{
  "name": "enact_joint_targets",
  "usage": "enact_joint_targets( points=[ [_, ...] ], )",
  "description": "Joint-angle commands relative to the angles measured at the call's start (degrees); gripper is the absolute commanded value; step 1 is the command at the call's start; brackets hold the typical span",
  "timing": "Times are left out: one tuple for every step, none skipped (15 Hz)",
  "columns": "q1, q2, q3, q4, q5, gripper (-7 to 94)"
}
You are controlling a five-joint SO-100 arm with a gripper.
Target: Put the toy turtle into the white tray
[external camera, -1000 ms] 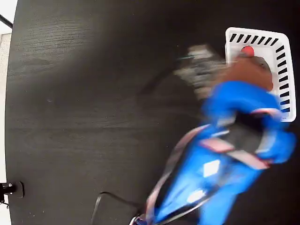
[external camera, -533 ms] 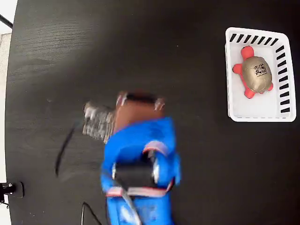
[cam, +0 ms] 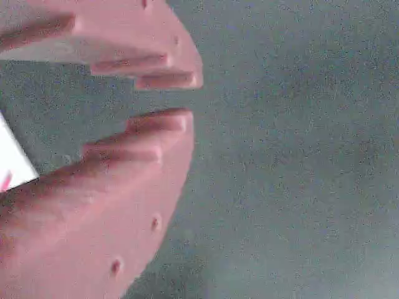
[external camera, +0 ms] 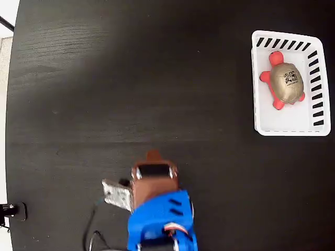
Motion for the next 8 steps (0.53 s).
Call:
enact_joint_targets(
  points=[
    [-1.14, 10.90, 5.98, 0.79, -0.88, 0],
    [-1.49, 14.15, 8.53, 1.93, -1.05, 0],
    [-1.49, 16.44, 9.93, 3.25, -1.23, 0],
    [-1.23, 18.19, 10.90, 4.22, -1.41, 0],
    [-0.62, 19.78, 11.87, 4.83, -1.58, 0],
    [-0.18, 21.71, 13.10, 5.62, -1.93, 0],
    [0.09, 23.82, 14.68, 6.24, -2.20, 0],
    [0.53, 25.49, 15.03, 7.21, -2.20, 0]
  ],
)
